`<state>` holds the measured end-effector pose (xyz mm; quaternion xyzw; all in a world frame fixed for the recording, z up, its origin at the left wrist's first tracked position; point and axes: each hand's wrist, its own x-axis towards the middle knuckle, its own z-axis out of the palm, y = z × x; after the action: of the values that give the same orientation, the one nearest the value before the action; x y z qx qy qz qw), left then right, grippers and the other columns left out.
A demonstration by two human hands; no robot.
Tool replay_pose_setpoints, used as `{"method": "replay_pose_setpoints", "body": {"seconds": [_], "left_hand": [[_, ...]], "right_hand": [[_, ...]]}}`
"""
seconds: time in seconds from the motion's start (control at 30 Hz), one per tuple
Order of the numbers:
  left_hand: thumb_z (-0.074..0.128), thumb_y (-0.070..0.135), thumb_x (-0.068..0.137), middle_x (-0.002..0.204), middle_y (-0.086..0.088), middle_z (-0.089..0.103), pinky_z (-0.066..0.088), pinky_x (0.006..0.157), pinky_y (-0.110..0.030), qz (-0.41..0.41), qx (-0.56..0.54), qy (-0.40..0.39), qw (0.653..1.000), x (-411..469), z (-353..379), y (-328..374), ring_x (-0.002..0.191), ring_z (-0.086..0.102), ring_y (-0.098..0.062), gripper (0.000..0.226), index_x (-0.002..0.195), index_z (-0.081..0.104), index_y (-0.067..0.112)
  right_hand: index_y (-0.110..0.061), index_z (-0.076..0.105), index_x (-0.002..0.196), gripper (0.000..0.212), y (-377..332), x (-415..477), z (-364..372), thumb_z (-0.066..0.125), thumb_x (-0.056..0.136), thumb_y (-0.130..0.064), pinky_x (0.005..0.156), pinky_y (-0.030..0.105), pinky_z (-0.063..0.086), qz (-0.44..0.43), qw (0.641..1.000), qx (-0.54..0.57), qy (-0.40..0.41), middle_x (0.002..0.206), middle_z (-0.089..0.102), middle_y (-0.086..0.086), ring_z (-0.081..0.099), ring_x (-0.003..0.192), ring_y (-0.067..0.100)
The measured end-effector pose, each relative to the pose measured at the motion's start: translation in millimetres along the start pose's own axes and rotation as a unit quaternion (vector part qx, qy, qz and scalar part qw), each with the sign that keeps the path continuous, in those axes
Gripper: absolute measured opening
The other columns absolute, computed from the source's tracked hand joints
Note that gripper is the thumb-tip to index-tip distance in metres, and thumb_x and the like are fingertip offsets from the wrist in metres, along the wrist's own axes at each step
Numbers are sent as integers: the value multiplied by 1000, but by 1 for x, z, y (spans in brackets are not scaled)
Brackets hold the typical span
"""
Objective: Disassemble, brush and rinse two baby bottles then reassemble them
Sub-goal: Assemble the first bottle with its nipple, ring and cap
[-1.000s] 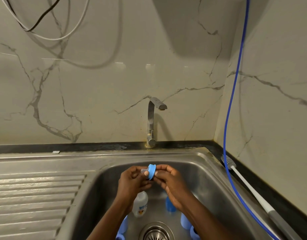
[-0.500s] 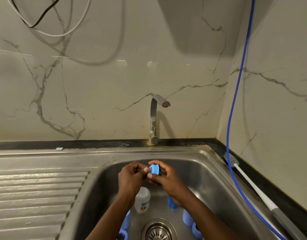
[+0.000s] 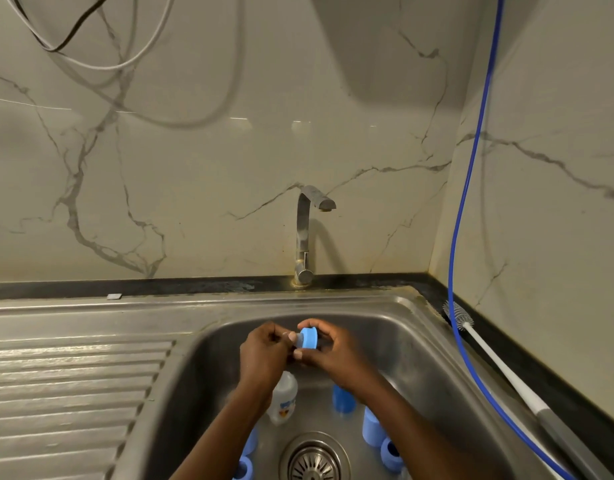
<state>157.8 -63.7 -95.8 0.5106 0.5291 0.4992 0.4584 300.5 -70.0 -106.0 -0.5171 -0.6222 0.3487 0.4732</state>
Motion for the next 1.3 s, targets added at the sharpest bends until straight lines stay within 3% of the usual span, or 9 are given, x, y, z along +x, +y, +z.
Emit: {"method": "replay_pose_setpoints", "body": {"seconds": [0.23, 0.33, 0.5, 0.63, 0.7, 0.8, 0.93, 1.13, 1.3], "left_hand": [[66, 15, 91, 76, -3, 71, 49, 67, -22, 55, 59, 0, 997, 1, -1, 1, 77, 69, -15, 8, 84, 66, 12], [68, 13, 90, 76, -3, 69, 47, 65, -22, 80, 90, 30, 992, 0, 1, 5, 77, 67, -16, 10, 81, 64, 15], [64, 10, 91, 69, 1, 59, 40, 56, -10, 181, 169, 52, 967, -10, 2, 14, 66, 58, -9, 16, 78, 57, 15], [62, 10, 92, 67, 9, 54, 40, 56, -8, 242, 226, 41, 943, -12, 3, 15, 65, 56, -3, 24, 76, 51, 24], [65, 14, 92, 72, 8, 60, 45, 64, -10, 226, 202, 39, 952, -9, 3, 11, 70, 60, -3, 15, 81, 57, 21], [67, 17, 91, 83, -1, 69, 56, 76, -26, 141, 58, -4, 988, -3, 3, 4, 80, 68, -12, 4, 90, 63, 16], [71, 18, 86, 93, -3, 73, 55, 79, -29, 65, -39, -62, 995, 0, 4, 0, 89, 71, -16, 17, 102, 66, 14], [71, 15, 86, 83, -6, 74, 57, 76, -31, 17, -25, 33, 999, 5, 0, -1, 82, 72, -18, 4, 87, 70, 11], [66, 11, 90, 84, -15, 71, 59, 79, -39, 4, -19, -7, 1000, 10, -7, -1, 82, 71, -27, 7, 89, 66, 5]], "right_hand": [[-31, 60, 116, 37, -3, -3, 2, 76, 83, -25, 89, 19, 52, -41, 996, -70, 25, 112, 65, -10, 61, 104, 6], [-34, 60, 114, 36, -4, -1, 4, 76, 83, -25, 92, 30, 55, -32, 998, -45, 29, 111, 66, -7, 63, 104, 9], [-28, 60, 117, 34, -7, 0, 5, 73, 85, -23, 93, 23, 51, -52, 997, -49, 39, 112, 65, -7, 61, 106, 6], [-22, 61, 124, 40, -5, 2, 10, 72, 86, -29, 97, 35, 52, -45, 996, -44, 57, 117, 66, -3, 62, 109, 11], [-25, 61, 124, 41, -2, 3, 9, 73, 85, -30, 97, 38, 52, -33, 997, -36, 57, 118, 66, -4, 61, 110, 11], [-31, 61, 122, 41, 2, 3, 4, 74, 84, -24, 98, 37, 52, -26, 998, -20, 55, 118, 65, -7, 61, 111, 9], [-29, 61, 123, 39, 4, 4, 3, 71, 87, -21, 96, 34, 53, -27, 998, -20, 52, 117, 66, -7, 62, 109, 9], [-31, 61, 119, 42, -3, 1, 11, 75, 83, -15, 94, 27, 53, -21, 1000, 11, 12, 118, 66, -6, 61, 110, 9], [-21, 65, 118, 38, -5, -2, 6, 74, 83, -10, 90, 38, 57, 0, 996, 81, -34, 115, 68, 4, 66, 107, 21]]}}
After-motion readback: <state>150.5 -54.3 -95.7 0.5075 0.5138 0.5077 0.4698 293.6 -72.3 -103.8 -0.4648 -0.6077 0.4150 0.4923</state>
